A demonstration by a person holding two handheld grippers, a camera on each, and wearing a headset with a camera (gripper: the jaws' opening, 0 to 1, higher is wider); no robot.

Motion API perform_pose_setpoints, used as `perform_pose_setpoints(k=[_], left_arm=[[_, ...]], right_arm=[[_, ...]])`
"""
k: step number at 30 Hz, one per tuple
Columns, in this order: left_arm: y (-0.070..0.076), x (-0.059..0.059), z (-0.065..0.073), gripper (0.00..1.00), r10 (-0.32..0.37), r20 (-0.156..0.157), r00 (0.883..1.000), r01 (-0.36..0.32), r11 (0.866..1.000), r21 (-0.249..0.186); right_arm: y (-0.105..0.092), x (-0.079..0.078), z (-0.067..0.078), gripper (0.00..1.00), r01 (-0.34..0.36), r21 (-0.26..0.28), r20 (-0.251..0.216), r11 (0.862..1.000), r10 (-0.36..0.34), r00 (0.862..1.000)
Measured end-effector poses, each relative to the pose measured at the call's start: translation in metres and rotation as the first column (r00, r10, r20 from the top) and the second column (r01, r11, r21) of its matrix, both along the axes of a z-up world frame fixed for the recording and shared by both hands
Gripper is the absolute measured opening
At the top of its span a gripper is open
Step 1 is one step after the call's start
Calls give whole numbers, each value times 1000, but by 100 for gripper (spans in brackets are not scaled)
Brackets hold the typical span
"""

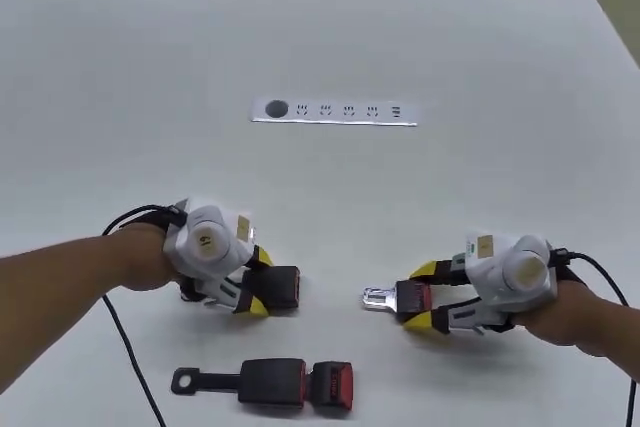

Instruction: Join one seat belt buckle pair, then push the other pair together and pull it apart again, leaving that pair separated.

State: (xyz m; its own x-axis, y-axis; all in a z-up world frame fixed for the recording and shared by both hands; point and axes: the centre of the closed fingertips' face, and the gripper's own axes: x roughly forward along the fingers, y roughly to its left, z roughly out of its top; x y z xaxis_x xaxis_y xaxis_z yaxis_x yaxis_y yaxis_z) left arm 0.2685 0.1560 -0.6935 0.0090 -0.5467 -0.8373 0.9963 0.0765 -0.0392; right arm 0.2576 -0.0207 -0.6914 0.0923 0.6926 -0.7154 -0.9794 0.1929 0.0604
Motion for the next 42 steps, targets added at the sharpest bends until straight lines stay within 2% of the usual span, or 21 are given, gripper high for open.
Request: perform_pose_setpoints(k=[13,15,17,18,20,22,23,25,26,27,29,30,32,33,34,35,38,39,40,41,42], left_arm=[[-1,-3,1,34,17,10,1000,-17,1000,-4],[-1,-2,1,35,46,10,999,-46,999,-3],[-2,-4,3,36,52,35,998,-53,999,5],[-1,-7,3,39,51,31,998,-51,999,14],[-4,-15,7,55,70,0,998,-70,997,-6],[-6,-10,13,64,157,-6,988,-157,987,-40],[-7,-7,19,66,224,-18,974,-224,972,-65],[-8,-2,26,68,266,-30,963,-268,957,-110],[-8,1,30,72,303,-27,953,-304,944,-129],[-8,2,35,76,344,-41,938,-347,927,-142],[-2,6,31,84,403,-38,915,-404,904,-143],[2,7,34,87,458,-44,888,-460,877,-138],[5,9,41,89,510,-44,859,-510,846,-158],[3,11,58,89,535,-35,844,-529,820,-219],[5,11,61,90,556,-31,831,-546,804,-233],[10,11,61,91,571,-24,821,-560,795,-232],[20,5,60,93,608,-18,794,-594,768,-240],[24,4,66,93,628,-6,778,-610,753,-247],[27,4,69,93,646,4,764,-623,739,-257],[34,5,73,94,672,2,740,-645,711,-281],[37,5,76,95,691,2,723,-661,691,-293]], right_arm=[[-12,-3,1,36,7,-22,-5,1000,-8,1000],[-12,-3,1,36,18,-27,-3,999,-18,1000],[-14,-3,0,36,40,-39,-4,998,-40,999],[-17,0,-2,37,78,-58,-8,995,-78,997],[-15,5,2,41,162,-33,-16,986,-162,987],[-13,8,9,48,212,7,-27,977,-212,977],[-14,10,12,51,249,16,-33,968,-248,968],[-17,19,19,50,315,37,5,948,-315,949],[-16,21,25,50,342,51,20,938,-344,939],[-16,23,31,53,376,76,30,923,-379,925],[-14,21,39,60,408,91,50,909,-413,909],[-14,21,40,63,428,90,59,899,-434,899],[-14,18,46,65,480,102,59,872,-487,872],[-15,17,53,67,511,125,73,850,-522,850],[-14,16,58,70,534,140,73,834,-547,834],[-16,15,61,73,560,154,73,814,-574,815],[-21,14,60,78,608,165,80,777,-625,777],[-21,13,62,77,619,175,83,765,-638,765],[-21,12,62,78,643,196,69,740,-665,744],[-21,11,64,80,657,206,60,725,-680,731],[-18,5,65,82,662,206,61,721,-685,726]])
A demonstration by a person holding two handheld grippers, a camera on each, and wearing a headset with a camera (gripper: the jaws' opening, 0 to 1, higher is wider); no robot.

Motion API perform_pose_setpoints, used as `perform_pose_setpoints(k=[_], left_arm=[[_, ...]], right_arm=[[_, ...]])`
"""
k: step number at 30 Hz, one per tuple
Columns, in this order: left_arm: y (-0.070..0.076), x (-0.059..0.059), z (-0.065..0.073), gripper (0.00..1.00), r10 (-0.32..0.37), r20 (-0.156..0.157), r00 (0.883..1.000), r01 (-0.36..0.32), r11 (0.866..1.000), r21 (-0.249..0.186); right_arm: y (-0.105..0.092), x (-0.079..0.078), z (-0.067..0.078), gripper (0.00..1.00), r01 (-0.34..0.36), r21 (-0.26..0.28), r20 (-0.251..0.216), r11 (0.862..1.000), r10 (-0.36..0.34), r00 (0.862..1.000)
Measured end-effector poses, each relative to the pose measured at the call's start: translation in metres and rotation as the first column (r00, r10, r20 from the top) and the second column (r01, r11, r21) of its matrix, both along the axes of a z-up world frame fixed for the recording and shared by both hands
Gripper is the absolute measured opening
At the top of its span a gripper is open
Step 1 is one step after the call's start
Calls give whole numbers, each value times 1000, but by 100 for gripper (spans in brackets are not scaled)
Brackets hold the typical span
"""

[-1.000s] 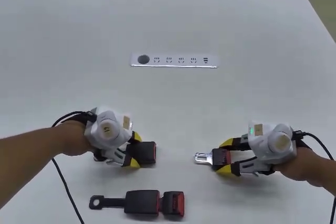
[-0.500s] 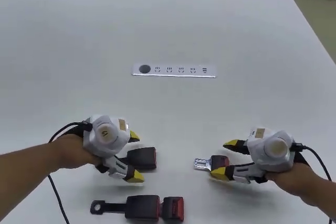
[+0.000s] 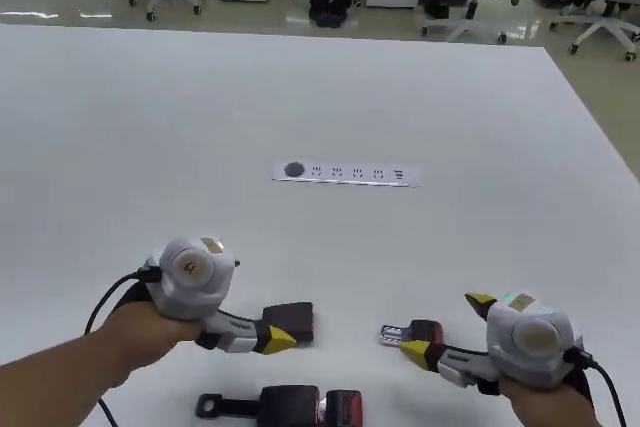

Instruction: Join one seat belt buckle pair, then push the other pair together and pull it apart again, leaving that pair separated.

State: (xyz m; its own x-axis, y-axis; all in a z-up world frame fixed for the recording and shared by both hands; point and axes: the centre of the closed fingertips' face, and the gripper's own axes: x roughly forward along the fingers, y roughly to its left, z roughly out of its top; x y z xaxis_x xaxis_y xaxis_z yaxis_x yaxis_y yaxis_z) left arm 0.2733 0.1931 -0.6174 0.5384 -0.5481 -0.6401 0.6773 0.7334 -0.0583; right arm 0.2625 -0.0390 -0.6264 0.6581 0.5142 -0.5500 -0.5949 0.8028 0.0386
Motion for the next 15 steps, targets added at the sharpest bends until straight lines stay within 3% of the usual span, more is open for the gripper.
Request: perform_pose_setpoints(k=[1,4,6,8,15], left_arm=[[4,-1,4,96,32,13,999,-32,999,-14],[12,-11,8,97,69,12,998,-69,998,-12],[13,-18,14,97,102,15,995,-102,994,-50],[17,-25,16,97,122,20,992,-121,991,-51],[37,-43,20,97,209,-1,978,-208,973,-98]], right_arm=[[1,-3,1,82,3,-8,11,1000,-3,1000],[3,-5,1,82,17,-9,31,1000,-17,999],[4,-7,4,82,34,-2,40,999,-34,999],[10,-14,9,84,48,9,53,999,-48,997],[16,-29,16,88,94,54,75,994,-98,992]])
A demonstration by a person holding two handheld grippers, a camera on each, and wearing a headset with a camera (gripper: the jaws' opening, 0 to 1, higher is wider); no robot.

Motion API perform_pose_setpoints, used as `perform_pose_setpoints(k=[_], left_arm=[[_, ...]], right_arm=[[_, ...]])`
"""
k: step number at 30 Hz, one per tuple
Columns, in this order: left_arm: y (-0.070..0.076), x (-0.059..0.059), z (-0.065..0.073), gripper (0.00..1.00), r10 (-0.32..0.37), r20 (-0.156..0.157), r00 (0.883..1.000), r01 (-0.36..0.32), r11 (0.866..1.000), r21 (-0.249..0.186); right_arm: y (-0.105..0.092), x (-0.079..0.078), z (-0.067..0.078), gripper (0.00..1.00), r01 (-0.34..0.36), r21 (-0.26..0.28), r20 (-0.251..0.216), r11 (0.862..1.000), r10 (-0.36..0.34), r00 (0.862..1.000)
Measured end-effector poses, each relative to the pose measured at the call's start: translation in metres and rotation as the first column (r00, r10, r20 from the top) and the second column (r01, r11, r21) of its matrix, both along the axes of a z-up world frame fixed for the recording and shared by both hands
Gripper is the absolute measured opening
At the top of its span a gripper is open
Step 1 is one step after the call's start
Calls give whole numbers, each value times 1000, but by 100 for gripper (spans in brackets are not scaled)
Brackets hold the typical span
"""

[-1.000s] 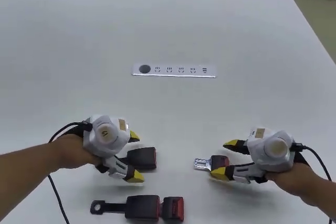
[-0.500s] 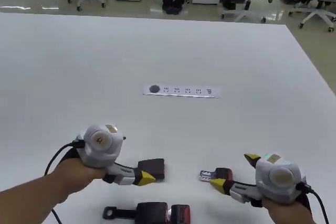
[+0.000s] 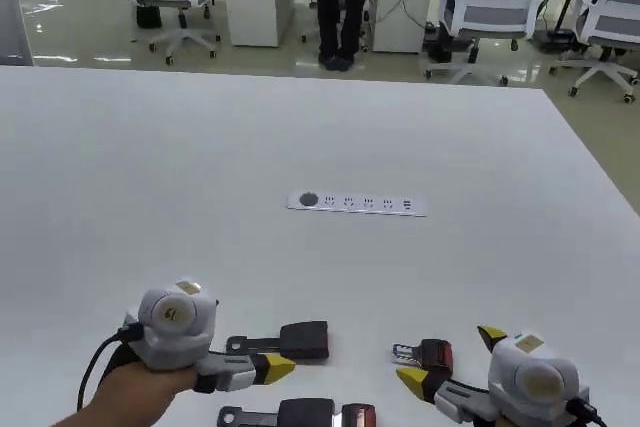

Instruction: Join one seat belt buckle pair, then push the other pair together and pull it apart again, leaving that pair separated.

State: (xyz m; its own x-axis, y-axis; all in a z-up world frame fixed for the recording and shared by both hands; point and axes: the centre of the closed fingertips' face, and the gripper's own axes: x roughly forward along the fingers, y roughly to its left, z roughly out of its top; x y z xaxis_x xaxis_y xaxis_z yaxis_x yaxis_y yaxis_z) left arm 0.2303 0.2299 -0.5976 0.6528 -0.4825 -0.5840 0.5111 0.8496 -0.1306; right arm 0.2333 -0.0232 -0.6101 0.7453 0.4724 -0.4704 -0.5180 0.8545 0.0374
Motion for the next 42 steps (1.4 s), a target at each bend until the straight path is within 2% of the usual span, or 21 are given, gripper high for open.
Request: perform_pose_setpoints(k=[3,6,8,11,16,23,27,30,36,42], left_arm=[[9,-8,1,97,18,11,1000,-18,1000,-3],[14,-21,5,97,53,16,998,-53,998,-24],[19,-26,7,98,66,33,997,-64,997,-40],[26,-33,6,99,79,25,997,-78,996,-32],[39,-46,9,99,110,31,993,-109,993,-41],[45,-60,12,99,116,31,993,-114,992,-57],[50,-69,10,99,116,25,993,-114,992,-59],[49,-75,11,98,116,22,993,-114,992,-60],[55,-83,11,98,106,33,994,-104,993,-58],[52,-90,10,98,101,33,994,-99,993,-57]], right_arm=[[6,-14,2,89,5,-3,3,1000,-5,1000],[1,-18,3,90,19,-2,4,1000,-19,1000],[1,-22,3,91,29,6,-2,1000,-29,1000],[-1,-31,5,91,37,5,7,999,-37,999],[-8,-41,5,91,66,19,8,998,-66,998],[-8,-57,9,93,72,6,14,997,-72,997],[-9,-62,18,96,82,15,20,997,-82,996],[-11,-67,20,96,91,15,25,996,-91,996],[-16,-77,18,97,108,17,18,994,-108,994],[-21,-86,15,97,124,19,12,992,-125,992]])
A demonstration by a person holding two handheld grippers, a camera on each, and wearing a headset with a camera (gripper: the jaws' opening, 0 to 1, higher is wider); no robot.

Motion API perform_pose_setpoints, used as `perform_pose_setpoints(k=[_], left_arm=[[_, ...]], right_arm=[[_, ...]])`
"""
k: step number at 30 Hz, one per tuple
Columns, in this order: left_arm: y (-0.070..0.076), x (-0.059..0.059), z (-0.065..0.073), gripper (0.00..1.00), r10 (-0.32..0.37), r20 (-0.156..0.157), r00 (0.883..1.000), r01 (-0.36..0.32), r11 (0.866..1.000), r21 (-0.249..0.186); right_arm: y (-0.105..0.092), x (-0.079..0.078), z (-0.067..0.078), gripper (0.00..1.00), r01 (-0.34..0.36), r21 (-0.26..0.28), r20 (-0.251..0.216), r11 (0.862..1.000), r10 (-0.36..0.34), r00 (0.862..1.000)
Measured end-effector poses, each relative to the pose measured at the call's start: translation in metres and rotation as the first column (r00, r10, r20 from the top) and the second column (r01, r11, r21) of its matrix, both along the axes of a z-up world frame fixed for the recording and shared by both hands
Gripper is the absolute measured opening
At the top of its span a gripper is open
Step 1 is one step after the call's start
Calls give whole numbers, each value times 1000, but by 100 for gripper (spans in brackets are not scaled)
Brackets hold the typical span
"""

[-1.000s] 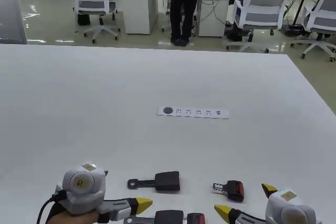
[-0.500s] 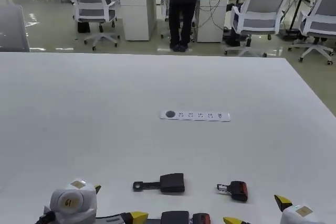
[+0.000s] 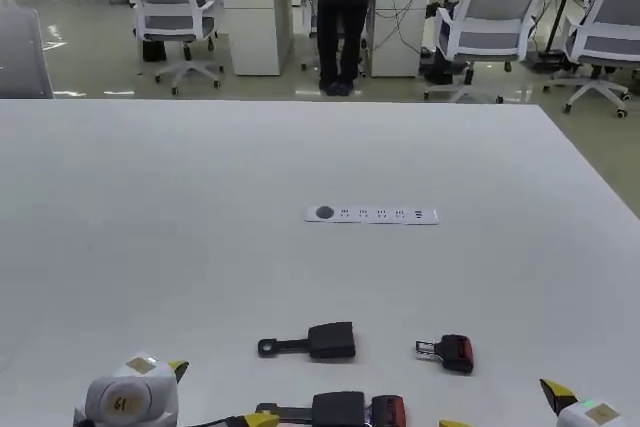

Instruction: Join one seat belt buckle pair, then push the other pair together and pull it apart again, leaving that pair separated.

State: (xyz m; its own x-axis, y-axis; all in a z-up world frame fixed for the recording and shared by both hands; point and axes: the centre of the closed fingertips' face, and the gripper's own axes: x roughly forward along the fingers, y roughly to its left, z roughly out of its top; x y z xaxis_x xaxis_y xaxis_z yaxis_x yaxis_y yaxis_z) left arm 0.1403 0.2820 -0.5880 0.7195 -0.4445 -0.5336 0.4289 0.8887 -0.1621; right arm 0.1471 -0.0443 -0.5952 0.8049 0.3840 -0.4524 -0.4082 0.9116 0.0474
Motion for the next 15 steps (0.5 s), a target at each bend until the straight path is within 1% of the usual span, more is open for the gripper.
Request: perform_pose_setpoints(k=[2,6,10,15], left_arm=[[2,-1,-2,98,0,-1,1000,0,1000,1],[0,-3,-1,97,0,2,1000,0,1000,-2],[2,-4,-5,97,1,0,1000,-1,1000,-3],[0,-6,-7,97,-4,-7,1000,4,1000,-3]], right_arm=[[-1,-2,-1,97,6,2,-4,1000,-6,1000],[-5,-7,-2,97,10,-4,-8,1000,-10,1000],[-6,-9,-6,97,12,-9,-14,1000,-12,1000],[-5,-11,-7,97,5,-19,-18,1000,-5,1000]])
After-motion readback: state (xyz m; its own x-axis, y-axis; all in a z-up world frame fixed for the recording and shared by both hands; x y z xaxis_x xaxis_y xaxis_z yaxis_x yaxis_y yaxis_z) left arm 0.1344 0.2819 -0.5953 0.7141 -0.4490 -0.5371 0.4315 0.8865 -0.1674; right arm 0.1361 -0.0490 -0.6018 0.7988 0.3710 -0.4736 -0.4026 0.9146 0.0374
